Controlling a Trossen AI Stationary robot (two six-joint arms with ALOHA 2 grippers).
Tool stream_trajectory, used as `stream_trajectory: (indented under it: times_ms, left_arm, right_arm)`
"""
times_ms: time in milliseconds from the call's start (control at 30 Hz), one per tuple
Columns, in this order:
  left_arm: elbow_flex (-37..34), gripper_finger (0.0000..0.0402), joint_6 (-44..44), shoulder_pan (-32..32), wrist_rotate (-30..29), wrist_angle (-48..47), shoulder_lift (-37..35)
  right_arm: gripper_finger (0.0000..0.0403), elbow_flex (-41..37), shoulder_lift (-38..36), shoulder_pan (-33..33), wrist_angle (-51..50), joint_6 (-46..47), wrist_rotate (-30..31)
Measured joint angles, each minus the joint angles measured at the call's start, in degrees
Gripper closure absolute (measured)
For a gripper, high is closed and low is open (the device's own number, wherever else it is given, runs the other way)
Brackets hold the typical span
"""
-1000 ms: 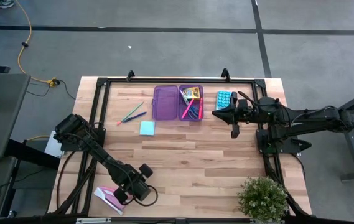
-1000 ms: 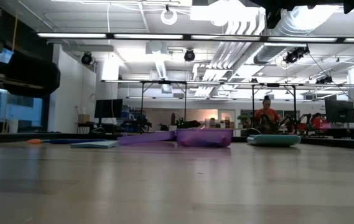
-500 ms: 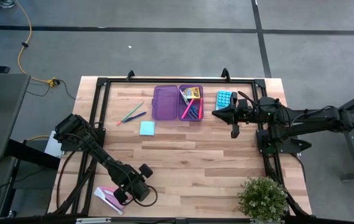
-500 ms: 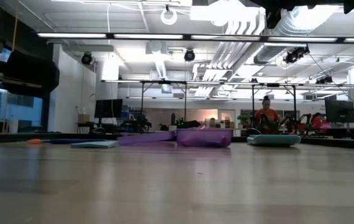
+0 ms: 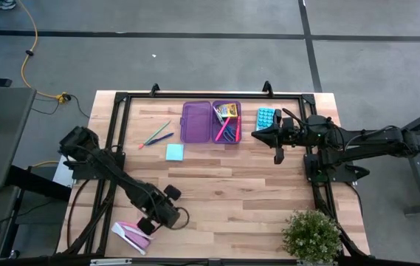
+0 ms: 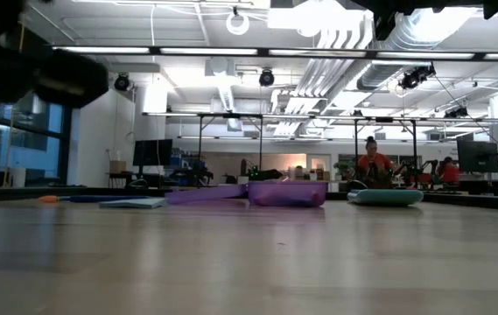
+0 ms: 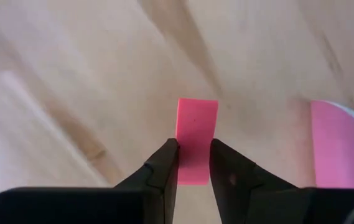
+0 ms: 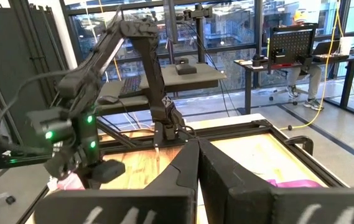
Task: Pack school essentials
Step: Put the pink eraser into the purple supply box
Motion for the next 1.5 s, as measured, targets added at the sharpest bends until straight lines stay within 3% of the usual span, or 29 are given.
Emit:
stream_trajectory:
  times_ms: [233, 467, 767, 933, 1300, 1500]
  left_arm:
    - [0.2, 0.0328, -1.7, 8.2, -0.9, -4.9, -11.0]
    - [2.1, 0.0328, -5.0, 20.2, -6.7, -4.4, -26.3]
    - [3.0, 0.0327, -7.5, 32.4, -10.1, 15.9, -42.8]
    - [1.4, 0.0327, -7.3, 34.7, -10.0, 24.5, -46.7]
    - [-17.4, 0.0327, -15.1, 34.7, -5.2, 50.6, -48.7]
    - [-18.0, 0.0327, -14.3, 34.7, -5.8, 53.8, -47.5]
  right_arm:
    - [0.0403, 0.0, 0.0, 0.0, -0.4, 0.0, 0.0]
    - [0.0403, 0.0, 0.0, 0.0, -1.3, 0.1, 0.0]
    - [0.0403, 0.0, 0.1, 0.0, -1.5, 1.0, 0.0]
    - [0.0403, 0.0, 0.1, 0.0, -1.7, 1.2, 0.0]
    - [0.0403, 0.0, 0.1, 0.0, -1.7, 1.1, 0.0]
    - [0.0403, 0.0, 0.1, 0.0, -1.7, 1.2, 0.0]
